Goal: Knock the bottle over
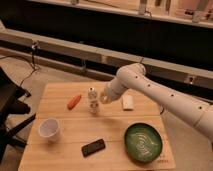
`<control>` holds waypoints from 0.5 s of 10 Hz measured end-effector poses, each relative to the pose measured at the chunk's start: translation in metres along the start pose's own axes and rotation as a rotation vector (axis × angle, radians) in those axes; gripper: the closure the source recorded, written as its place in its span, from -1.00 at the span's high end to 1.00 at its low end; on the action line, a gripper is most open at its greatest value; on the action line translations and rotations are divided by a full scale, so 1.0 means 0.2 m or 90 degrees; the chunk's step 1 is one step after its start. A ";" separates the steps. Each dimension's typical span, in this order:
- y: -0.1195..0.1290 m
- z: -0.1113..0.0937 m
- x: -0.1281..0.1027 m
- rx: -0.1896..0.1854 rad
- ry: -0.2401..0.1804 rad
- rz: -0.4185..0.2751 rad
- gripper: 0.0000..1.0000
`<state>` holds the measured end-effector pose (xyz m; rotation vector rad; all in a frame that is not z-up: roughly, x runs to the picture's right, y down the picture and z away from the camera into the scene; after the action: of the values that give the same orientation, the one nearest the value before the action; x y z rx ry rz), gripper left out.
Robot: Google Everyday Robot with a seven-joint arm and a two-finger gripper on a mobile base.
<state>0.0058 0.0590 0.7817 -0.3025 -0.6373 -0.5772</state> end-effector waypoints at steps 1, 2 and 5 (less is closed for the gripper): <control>-0.01 0.00 0.02 0.003 0.003 0.001 -1.00; -0.02 0.00 0.04 0.005 0.007 0.002 -1.00; -0.06 0.02 0.09 0.009 0.011 -0.005 -1.00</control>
<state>0.0083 0.0440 0.7967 -0.2816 -0.6260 -0.5821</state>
